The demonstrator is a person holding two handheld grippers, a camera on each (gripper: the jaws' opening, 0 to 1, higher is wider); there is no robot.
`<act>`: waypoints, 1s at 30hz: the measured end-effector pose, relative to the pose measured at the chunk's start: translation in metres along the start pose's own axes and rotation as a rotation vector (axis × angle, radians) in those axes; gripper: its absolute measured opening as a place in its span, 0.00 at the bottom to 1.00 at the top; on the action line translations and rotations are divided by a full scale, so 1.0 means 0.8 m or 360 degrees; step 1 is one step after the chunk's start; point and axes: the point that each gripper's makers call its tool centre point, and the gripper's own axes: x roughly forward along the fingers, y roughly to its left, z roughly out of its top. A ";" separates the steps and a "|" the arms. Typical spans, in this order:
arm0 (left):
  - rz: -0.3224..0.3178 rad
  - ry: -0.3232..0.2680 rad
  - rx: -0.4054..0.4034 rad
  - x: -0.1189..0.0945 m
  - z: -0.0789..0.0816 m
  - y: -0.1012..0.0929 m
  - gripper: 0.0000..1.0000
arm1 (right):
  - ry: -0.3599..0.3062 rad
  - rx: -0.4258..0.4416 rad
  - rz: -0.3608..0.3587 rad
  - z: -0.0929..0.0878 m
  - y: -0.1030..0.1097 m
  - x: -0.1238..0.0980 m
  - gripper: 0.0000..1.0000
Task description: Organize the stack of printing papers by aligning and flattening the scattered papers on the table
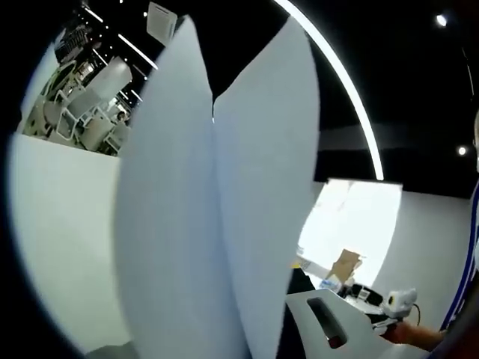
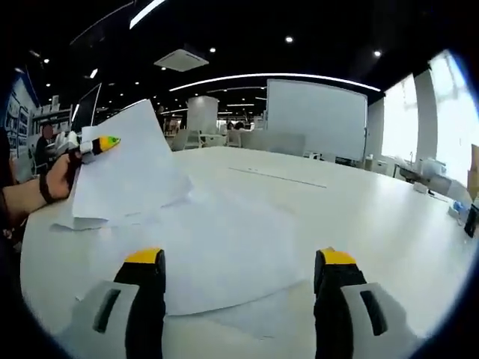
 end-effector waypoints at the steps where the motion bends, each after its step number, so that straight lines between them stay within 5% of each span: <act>1: 0.0000 0.0000 0.0000 0.000 0.000 0.000 0.07 | 0.0002 -0.0010 0.0002 0.000 0.001 0.000 0.74; 17: -0.0001 -0.0003 -0.0008 -0.001 0.001 0.001 0.07 | 0.0148 0.0070 0.0037 -0.019 0.000 0.008 0.75; 30: 0.0000 -0.0003 -0.0007 -0.002 0.001 -0.001 0.07 | 0.0117 0.0036 0.0090 -0.017 0.010 0.005 0.69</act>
